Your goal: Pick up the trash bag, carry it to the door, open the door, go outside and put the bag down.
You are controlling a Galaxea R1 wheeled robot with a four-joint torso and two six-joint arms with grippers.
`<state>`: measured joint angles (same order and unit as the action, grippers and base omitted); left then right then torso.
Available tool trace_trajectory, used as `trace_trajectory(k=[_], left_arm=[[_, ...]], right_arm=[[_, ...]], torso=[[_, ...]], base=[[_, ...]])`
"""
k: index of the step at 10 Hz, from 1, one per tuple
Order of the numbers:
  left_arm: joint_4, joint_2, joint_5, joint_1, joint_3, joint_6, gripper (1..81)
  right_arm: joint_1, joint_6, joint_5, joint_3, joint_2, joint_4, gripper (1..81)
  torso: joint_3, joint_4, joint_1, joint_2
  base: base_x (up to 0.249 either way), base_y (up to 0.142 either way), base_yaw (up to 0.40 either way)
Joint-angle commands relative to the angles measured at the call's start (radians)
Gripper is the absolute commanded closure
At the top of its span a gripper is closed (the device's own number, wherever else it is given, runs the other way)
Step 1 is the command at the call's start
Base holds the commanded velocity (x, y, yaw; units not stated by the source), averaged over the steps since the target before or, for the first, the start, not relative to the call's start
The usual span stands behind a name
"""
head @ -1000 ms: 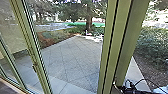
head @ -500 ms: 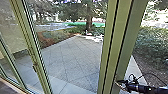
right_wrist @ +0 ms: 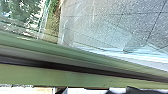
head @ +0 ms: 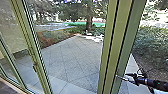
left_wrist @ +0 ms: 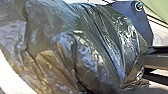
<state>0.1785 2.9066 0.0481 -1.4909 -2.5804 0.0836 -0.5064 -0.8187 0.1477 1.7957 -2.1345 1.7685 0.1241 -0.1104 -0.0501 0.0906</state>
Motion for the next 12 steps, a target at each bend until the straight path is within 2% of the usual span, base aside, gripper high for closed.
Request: trace_trajectory(k=[1, 5, 7, 8, 10, 11, 12], left_arm=[[0.001, 0.001, 0.061, 0.04, 0.005, 0.001, 81.1], [0.002, 0.002, 0.059, 0.04, 0.005, 0.001, 81.1], [-0.001, 0.001, 0.061, 0.04, 0.005, 0.001, 81.1], [0.001, 0.002, 0.059, 0.04, 0.003, 0.001, 81.1], [-0.002, 0.004, 0.059, 0.039, 0.005, 0.001, 81.1], [-0.005, 0.002, 0.059, 0.039, 0.005, 0.001, 81.1], [-0.005, 0.004, 0.059, 0.039, 0.005, 0.001, 81.1]], right_arm=[[0.261, -0.079, 0.058, 0.106, 0.132, -0.083, 1.0], [0.358, -0.077, 0.215, 0.167, 0.199, -0.118, 1.0], [0.416, -0.071, 0.279, 0.192, 0.219, -0.156, 1.0], [0.444, -0.068, 0.314, 0.214, 0.223, -0.202, 1.0], [0.492, -0.066, 0.402, 0.287, 0.204, -0.321, 1.0], [0.516, -0.065, 0.45, 0.334, 0.187, -0.413, 1.0], [0.541, -0.059, 0.48, 0.367, 0.173, -0.483, 1.0]], torso=[[0.0, 0.0, 0.0, 0.0], [0.0, 0.0, -0.001, 0.0], [0.0, -0.066, -0.001, 0.0], [0.0, -0.012, -0.002, 0.0], [0.0, -0.049, -0.002, -0.001], [0.0, -0.057, -0.002, -0.001], [0.0, -0.058, -0.002, -0.001]], base=[[0.0, 0.0, 0.0], [0.0, 0.0, 0.0], [0.0, 0.0, 0.0], [0.0, 0.0, 0.0], [0.0, 0.0, 0.0], [0.0, 0.0, 0.0], [0.0, 0.0, 0.0]])
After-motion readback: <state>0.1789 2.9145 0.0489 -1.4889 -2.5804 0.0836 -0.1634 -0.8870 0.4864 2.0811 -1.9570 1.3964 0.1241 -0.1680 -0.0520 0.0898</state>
